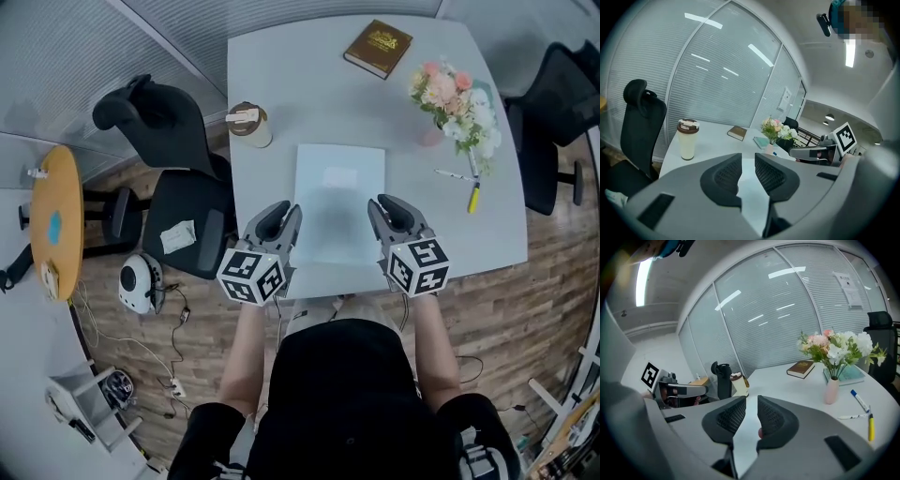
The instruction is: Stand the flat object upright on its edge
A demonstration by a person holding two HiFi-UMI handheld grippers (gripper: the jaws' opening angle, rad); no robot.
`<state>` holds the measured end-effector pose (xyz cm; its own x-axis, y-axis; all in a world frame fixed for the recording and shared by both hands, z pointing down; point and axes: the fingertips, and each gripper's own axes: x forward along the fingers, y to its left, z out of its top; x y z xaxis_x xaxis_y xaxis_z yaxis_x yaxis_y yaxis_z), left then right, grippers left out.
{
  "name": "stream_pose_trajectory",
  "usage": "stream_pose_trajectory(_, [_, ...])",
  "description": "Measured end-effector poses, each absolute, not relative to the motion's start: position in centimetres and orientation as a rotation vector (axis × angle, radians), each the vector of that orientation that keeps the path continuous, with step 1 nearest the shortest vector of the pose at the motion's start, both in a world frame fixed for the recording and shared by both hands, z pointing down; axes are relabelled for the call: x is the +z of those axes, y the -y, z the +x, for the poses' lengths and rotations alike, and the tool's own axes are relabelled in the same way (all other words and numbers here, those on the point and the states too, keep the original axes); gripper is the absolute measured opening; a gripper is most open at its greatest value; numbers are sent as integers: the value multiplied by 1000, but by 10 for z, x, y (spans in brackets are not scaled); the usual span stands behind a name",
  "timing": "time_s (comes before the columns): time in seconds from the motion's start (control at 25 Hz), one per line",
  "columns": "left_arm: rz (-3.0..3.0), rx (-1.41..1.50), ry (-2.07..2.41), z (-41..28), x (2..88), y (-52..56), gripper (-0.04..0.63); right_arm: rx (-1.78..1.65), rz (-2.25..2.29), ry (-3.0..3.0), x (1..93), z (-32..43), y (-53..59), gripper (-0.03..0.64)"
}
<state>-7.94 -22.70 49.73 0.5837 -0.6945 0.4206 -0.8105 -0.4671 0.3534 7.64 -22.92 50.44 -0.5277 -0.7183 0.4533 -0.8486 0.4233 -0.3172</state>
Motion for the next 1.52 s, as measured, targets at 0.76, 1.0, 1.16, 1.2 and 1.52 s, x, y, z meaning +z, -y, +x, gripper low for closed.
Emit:
stream_pose_trajectory(0.76, [2165, 374, 1055, -84, 583, 271, 138, 958, 1468, 2216, 580, 97, 255, 153])
stream_pose_trajectory(1.0, [2132, 418, 1040, -90, 610, 289, 158, 1029, 1482, 2160, 605, 97, 262, 179])
stream_pose_trajectory(1.16, [2115, 426, 1032, -94, 622, 301, 169, 1065, 1493, 2116, 620, 100, 266, 189])
stream_pose_trajectory(1.2, [2113, 430, 1025, -93, 625, 303, 175, 1072, 1493, 2105, 624, 101, 267, 193])
stream_pose_trajectory(1.52, [2105, 507, 1006, -92, 655, 324, 206, 1138, 1517, 2070, 648, 107, 285, 209])
